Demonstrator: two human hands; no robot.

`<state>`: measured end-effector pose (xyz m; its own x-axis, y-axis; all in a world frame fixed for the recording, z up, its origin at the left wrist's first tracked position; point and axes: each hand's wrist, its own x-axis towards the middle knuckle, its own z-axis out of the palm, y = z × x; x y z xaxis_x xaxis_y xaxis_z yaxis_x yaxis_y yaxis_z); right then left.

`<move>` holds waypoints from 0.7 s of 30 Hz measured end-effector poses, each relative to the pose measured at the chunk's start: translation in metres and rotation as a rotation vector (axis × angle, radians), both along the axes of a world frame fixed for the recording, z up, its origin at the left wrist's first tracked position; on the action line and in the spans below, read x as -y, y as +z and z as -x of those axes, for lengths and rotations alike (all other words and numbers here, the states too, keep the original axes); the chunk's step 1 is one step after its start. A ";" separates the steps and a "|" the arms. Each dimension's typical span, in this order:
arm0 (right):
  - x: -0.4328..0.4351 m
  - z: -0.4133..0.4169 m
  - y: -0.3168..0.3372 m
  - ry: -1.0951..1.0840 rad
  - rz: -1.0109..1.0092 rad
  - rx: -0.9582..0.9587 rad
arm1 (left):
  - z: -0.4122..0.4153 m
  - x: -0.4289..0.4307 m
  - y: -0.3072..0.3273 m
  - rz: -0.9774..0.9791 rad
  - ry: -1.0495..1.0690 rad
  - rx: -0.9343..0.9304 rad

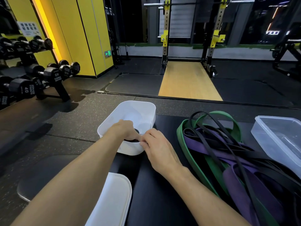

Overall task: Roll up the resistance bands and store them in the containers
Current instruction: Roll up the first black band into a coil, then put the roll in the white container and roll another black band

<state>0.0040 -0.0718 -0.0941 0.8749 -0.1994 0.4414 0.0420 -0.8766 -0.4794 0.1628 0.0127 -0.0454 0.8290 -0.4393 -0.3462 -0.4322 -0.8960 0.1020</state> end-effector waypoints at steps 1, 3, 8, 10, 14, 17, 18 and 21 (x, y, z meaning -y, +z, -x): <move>0.000 -0.001 0.001 0.000 -0.002 -0.009 | 0.000 -0.001 -0.001 0.003 -0.002 -0.008; 0.000 -0.002 0.003 0.000 -0.008 -0.022 | 0.000 -0.003 -0.003 0.006 -0.003 -0.018; -0.001 0.000 0.004 0.010 -0.014 -0.015 | -0.002 -0.007 0.000 -0.056 -0.005 -0.067; 0.000 0.000 0.003 0.014 -0.013 -0.015 | -0.003 -0.009 0.003 -0.067 -0.013 -0.114; -0.002 0.004 0.003 0.023 -0.033 -0.022 | -0.011 -0.018 -0.001 0.061 -0.019 -0.144; -0.006 0.008 0.007 0.022 -0.040 -0.057 | -0.012 -0.025 -0.002 0.205 -0.054 -0.062; -0.007 0.011 0.007 0.014 -0.053 -0.076 | -0.010 -0.027 -0.002 0.259 -0.058 -0.033; -0.006 0.022 0.007 -0.030 -0.061 -0.105 | 0.001 -0.033 0.002 0.393 -0.086 0.075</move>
<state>-0.0178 -0.0661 -0.0872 0.9091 -0.2496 0.3335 -0.0368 -0.8456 -0.5325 0.1615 0.0456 -0.0433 0.7997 -0.5953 -0.0784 -0.5234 -0.7550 0.3950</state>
